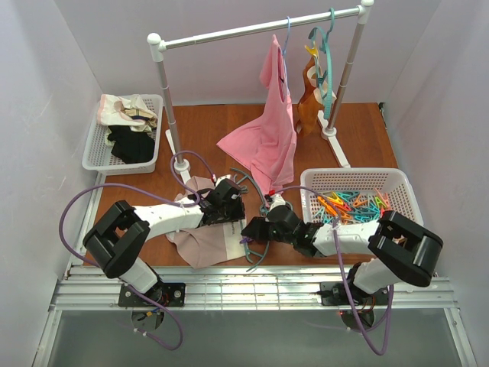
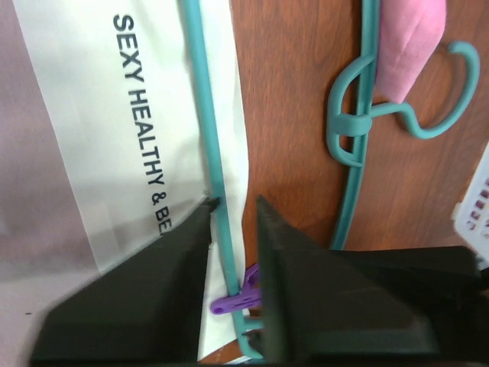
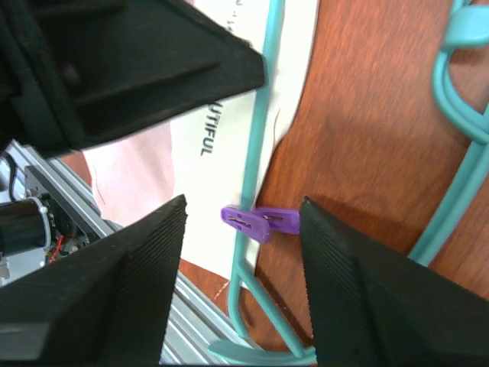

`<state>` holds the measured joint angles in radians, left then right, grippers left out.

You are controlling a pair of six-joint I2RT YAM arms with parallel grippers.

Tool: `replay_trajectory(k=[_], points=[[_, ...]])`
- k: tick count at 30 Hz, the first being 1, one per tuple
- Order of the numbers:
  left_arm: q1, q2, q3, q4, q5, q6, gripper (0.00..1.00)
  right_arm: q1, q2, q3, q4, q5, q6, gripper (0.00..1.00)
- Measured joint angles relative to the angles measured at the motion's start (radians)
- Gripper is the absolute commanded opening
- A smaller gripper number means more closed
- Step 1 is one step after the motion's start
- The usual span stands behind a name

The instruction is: Clip the underwear to the hanger

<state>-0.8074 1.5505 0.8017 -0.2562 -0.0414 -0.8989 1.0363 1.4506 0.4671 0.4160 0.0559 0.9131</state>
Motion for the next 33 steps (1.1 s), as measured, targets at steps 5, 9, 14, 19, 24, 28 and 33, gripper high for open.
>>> replay_trajectory(k=[5, 9, 14, 19, 24, 28, 33], points=[[0.000, -0.002, 0.002, -0.005, -0.001, 0.005, 0.49, 0.000, -0.045, 0.011, -0.039, 0.018, -0.020, 0.58], [0.000, -0.015, 0.002, -0.014, -0.004, 0.006, 0.53, 0.000, -0.108, 0.023, -0.093, 0.045, -0.043, 0.60], [0.000, -0.074, 0.009, -0.043, -0.027, 0.041, 0.61, 0.000, -0.219, 0.034, -0.201, 0.093, -0.073, 0.63], [-0.002, -0.145, 0.011, -0.066, -0.066, 0.101, 0.70, 0.000, -0.375, 0.034, -0.345, 0.169, -0.087, 0.68], [-0.030, -0.185, 0.002, -0.089, -0.093, 0.170, 0.76, 0.000, -0.533, 0.022, -0.520, 0.256, -0.076, 0.88], [-0.095, -0.155, 0.010, -0.097, -0.104, 0.211, 0.76, -0.007, -0.640, 0.016, -0.650, 0.320, -0.068, 0.90], [-0.194, 0.000, 0.116, -0.108, -0.105, 0.231, 0.76, -0.074, -0.742, 0.015, -0.756, 0.363, -0.056, 0.91]])
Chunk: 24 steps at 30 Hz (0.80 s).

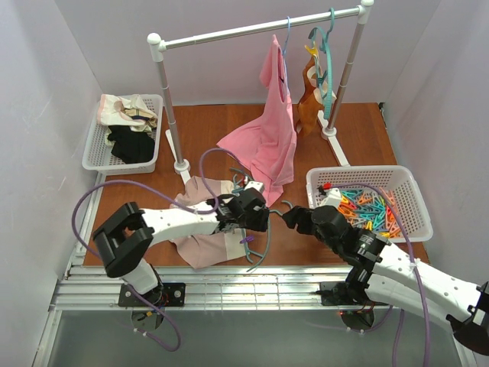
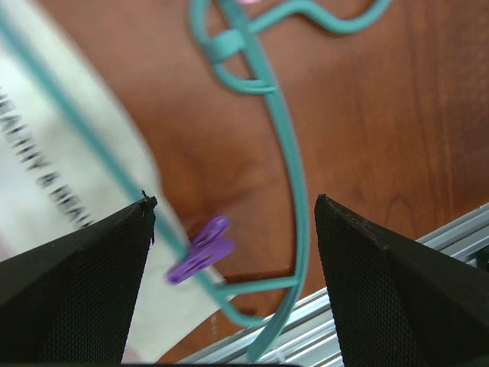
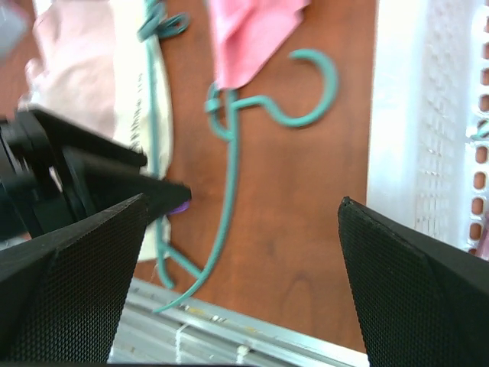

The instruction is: Clip the underwear to the hanger

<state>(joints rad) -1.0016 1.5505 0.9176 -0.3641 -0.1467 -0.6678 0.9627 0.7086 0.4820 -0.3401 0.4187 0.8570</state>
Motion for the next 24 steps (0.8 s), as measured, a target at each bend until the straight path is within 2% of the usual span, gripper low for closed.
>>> replay_trajectory(k=[7, 14, 17, 19, 21, 22, 24], points=[[-0.076, 0.196, 0.167, -0.019, -0.003, 0.005, 0.75, -0.164, -0.089, -0.015, -0.094, -0.010, -0.041, 0.91], [-0.093, 0.320, 0.275, -0.087, -0.040, -0.005, 0.64, -0.229, -0.111, -0.020, -0.122, -0.052, -0.118, 0.92], [-0.107, 0.350, 0.312, -0.116, -0.070, -0.008, 0.52, -0.246, -0.101, -0.014, -0.124, -0.071, -0.153, 0.92], [-0.115, 0.364, 0.330, -0.137, -0.091, -0.013, 0.40, -0.256, -0.094, -0.001, -0.131, -0.082, -0.177, 0.92], [-0.119, 0.375, 0.344, -0.154, -0.106, -0.017, 0.33, -0.263, -0.083, 0.018, -0.135, -0.085, -0.200, 0.92], [-0.120, 0.379, 0.349, -0.160, -0.111, -0.019, 0.26, -0.267, -0.077, 0.030, -0.136, -0.085, -0.213, 0.92], [-0.120, 0.383, 0.352, -0.168, -0.124, -0.026, 0.21, -0.270, -0.068, 0.058, -0.136, -0.088, -0.238, 0.92]])
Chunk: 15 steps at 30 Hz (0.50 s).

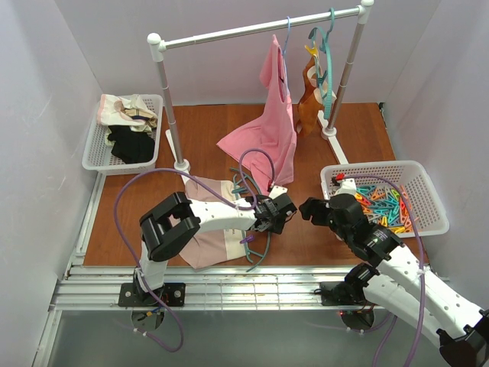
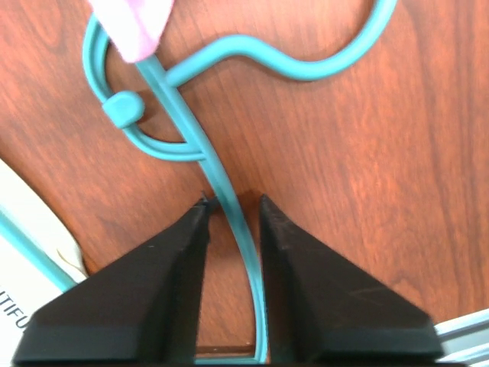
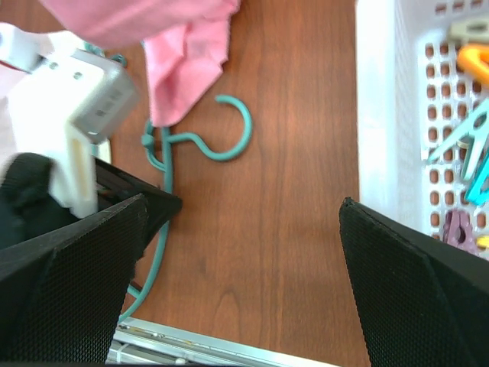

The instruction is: Clip the underwear to the hanger

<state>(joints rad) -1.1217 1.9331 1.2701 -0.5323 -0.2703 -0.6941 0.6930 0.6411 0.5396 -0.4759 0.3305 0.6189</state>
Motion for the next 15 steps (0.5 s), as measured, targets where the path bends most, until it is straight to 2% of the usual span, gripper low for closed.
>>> replay_trajectory(k=[4, 6, 15], points=[[0.000, 0.005, 0.008, -0.021, -0.016, -0.018, 0.11, -0.005, 0.019, 0.053, 0.005, -0.014, -0.050, 0.92], [0.000, 0.008, 0.015, -0.035, -0.024, -0.028, 0.01, -0.006, 0.030, 0.072, 0.007, -0.023, -0.071, 0.92], [0.000, 0.010, 0.021, -0.052, -0.026, -0.058, 0.00, -0.011, 0.044, 0.088, 0.010, -0.049, -0.132, 0.92]])
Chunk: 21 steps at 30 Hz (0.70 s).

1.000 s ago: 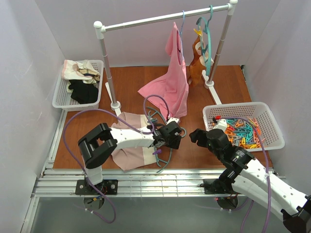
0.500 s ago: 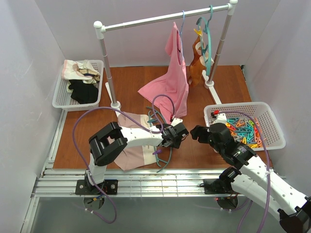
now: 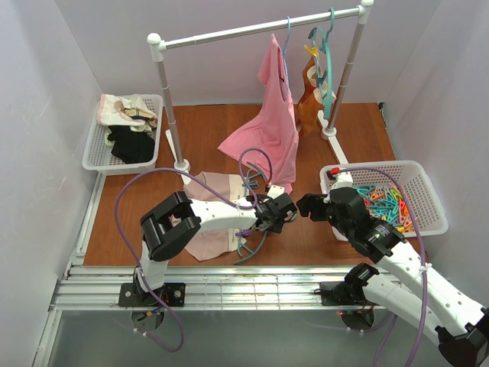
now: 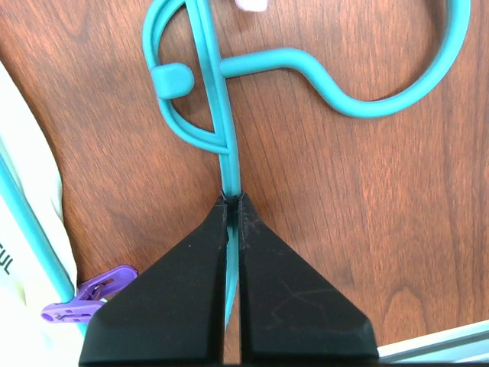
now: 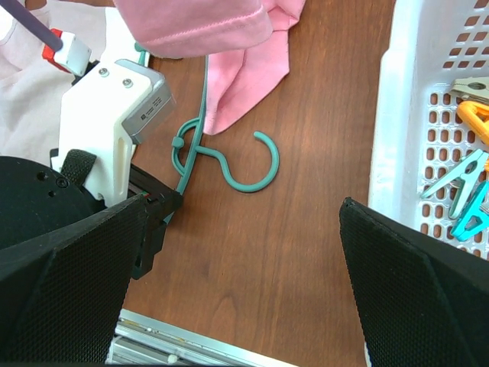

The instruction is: Clip the underwear to the hanger

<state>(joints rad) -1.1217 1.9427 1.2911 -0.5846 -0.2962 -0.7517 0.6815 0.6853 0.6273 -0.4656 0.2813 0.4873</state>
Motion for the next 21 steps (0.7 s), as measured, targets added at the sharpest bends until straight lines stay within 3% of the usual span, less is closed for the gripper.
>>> replay_trajectory(k=[9, 15, 21], points=[[0.000, -0.094, -0.097, -0.069, 0.027, -0.045, 0.00, -0.001, -0.027, 0.015, 0.001, 0.005, -0.017, 0.92], [0.002, -0.288, -0.206, -0.151, 0.033, -0.106, 0.00, -0.002, -0.038, 0.018, 0.003, 0.011, -0.021, 0.92], [0.032, -0.452, -0.209, -0.159, 0.034, -0.133, 0.00, -0.003, -0.024, 0.018, 0.020, -0.025, -0.035, 0.90]])
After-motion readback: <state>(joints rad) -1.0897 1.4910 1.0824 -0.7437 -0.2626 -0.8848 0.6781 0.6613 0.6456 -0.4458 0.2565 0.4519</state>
